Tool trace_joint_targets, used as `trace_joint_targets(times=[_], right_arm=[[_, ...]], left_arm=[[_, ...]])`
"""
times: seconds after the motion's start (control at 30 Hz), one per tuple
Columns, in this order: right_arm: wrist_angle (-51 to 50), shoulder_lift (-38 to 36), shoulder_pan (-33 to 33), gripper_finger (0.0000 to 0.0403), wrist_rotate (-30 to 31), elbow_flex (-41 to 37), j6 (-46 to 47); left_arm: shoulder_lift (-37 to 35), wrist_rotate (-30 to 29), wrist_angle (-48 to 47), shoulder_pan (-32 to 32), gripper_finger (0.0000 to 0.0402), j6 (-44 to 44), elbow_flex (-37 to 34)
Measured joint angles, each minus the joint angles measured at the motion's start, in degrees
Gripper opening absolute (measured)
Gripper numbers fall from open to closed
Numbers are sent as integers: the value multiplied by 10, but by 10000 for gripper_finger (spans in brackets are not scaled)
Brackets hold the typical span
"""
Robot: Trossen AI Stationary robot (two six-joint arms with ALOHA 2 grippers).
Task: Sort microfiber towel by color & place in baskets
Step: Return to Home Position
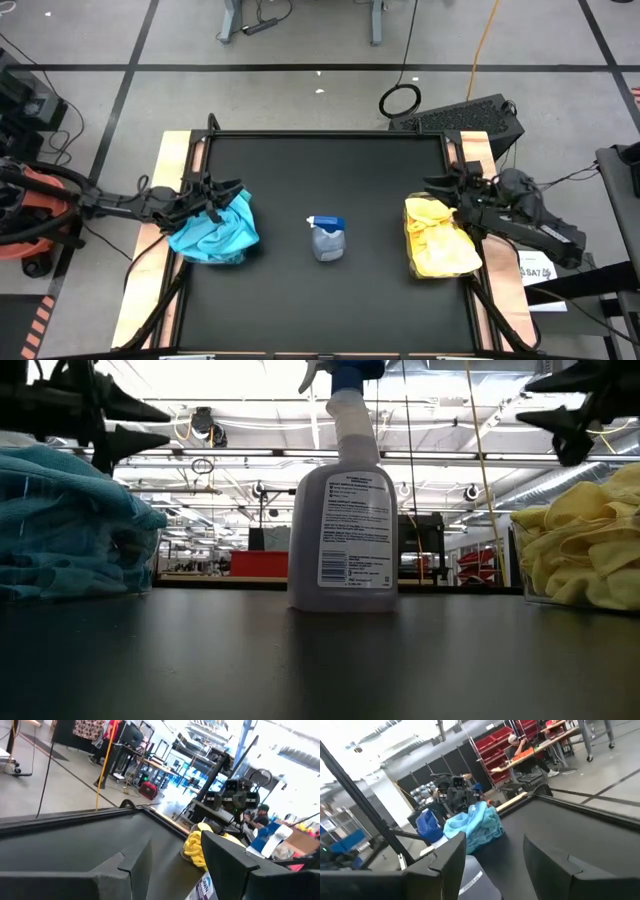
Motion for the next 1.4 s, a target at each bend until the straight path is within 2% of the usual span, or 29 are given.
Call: trace_joint_targets(times=[0.3, 0.67, 0.93, 1.1, 1.4], right_arm=[[107, 0, 0, 189, -6, -90, 41], [137, 0, 0, 189, 3, -144, 12], [269, 0, 0, 189, -1, -221, 4], [251, 0, 0, 189, -2, -219, -56], [245, 1, 1, 189, -28, -219, -98]], left_arm=[[-38, -15, -4, 0, 175, -10, -28], [-38, -17, -6, 0, 175, -39, -60], [-38, -16, -4, 0, 175, -11, -61], [-38, -14, -5, 0, 175, 0, -61], [-38, 2, -11, 0, 175, 68, -61]])
